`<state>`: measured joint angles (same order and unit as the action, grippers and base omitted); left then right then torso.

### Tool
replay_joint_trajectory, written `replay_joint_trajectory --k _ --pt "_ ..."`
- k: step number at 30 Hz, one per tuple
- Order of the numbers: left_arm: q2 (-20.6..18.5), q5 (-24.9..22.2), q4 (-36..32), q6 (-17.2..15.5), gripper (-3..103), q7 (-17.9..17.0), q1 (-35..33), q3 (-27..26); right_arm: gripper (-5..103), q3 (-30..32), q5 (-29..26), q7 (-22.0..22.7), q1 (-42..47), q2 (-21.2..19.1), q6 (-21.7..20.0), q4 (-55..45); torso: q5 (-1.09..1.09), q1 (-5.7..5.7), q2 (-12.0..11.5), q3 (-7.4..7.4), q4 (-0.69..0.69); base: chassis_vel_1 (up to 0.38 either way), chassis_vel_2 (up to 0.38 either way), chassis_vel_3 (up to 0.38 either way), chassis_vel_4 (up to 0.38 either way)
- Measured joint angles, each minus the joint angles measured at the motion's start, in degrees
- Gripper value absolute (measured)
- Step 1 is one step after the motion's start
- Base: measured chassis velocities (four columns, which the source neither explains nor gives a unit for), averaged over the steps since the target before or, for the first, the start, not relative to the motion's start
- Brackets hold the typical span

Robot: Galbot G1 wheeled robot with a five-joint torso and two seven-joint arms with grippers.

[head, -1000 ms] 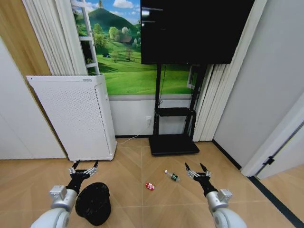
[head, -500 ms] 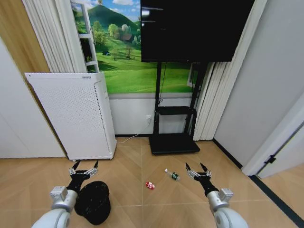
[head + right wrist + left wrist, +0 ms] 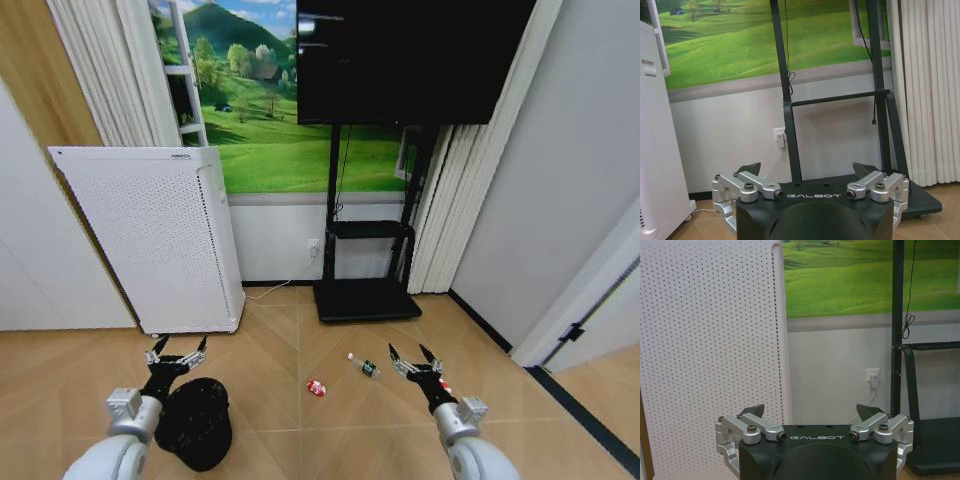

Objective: Pick up the trash bin and place the garbage on the floor into it.

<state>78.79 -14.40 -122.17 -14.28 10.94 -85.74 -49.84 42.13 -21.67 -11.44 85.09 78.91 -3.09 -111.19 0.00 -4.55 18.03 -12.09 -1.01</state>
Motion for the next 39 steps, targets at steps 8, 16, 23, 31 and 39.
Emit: replay_joint_trajectory --k 8,16,23,31,39 --pt "0.3 0.2 -1.0 0.0 100 0.5 -0.6 -0.1 100 0.1 -0.2 0.0 0.0 -0.4 0.1 0.0 0.0 0.56 -1.9 1.33 -0.01 0.0 0.0 0.0 0.0" --pt "1.4 0.5 -1.8 0.1 100 0.9 -1.9 -0.6 100 -0.2 -0.2 -0.2 0.2 -0.7 0.1 -0.2 0.0 1.18 -3.8 2.64 0.0 0.0 0.0 0.0 0.0" --pt "0.8 0.4 -1.9 0.2 100 0.9 -1.9 -0.7 100 0.0 -0.5 -0.2 0.4 -0.8 0.3 -0.2 0.0 1.53 -5.3 3.8 -0.01 0.0 0.0 0.0 0.0" --pt "0.7 0.2 -1.6 0.0 100 0.7 -1.3 -0.6 100 -0.1 -0.6 -0.2 -0.1 -0.9 0.2 -0.1 0.0 2.03 -7.2 5.18 -0.01 0.0 0.0 0.0 0.0" --pt "0.1 -0.1 -0.8 0.0 100 0.7 -0.6 -0.8 100 -0.7 -0.1 -0.2 -1.2 -0.7 -0.1 0.9 0.0 2.46 -9.1 6.64 0.0 0.0 0.0 0.0 0.0"
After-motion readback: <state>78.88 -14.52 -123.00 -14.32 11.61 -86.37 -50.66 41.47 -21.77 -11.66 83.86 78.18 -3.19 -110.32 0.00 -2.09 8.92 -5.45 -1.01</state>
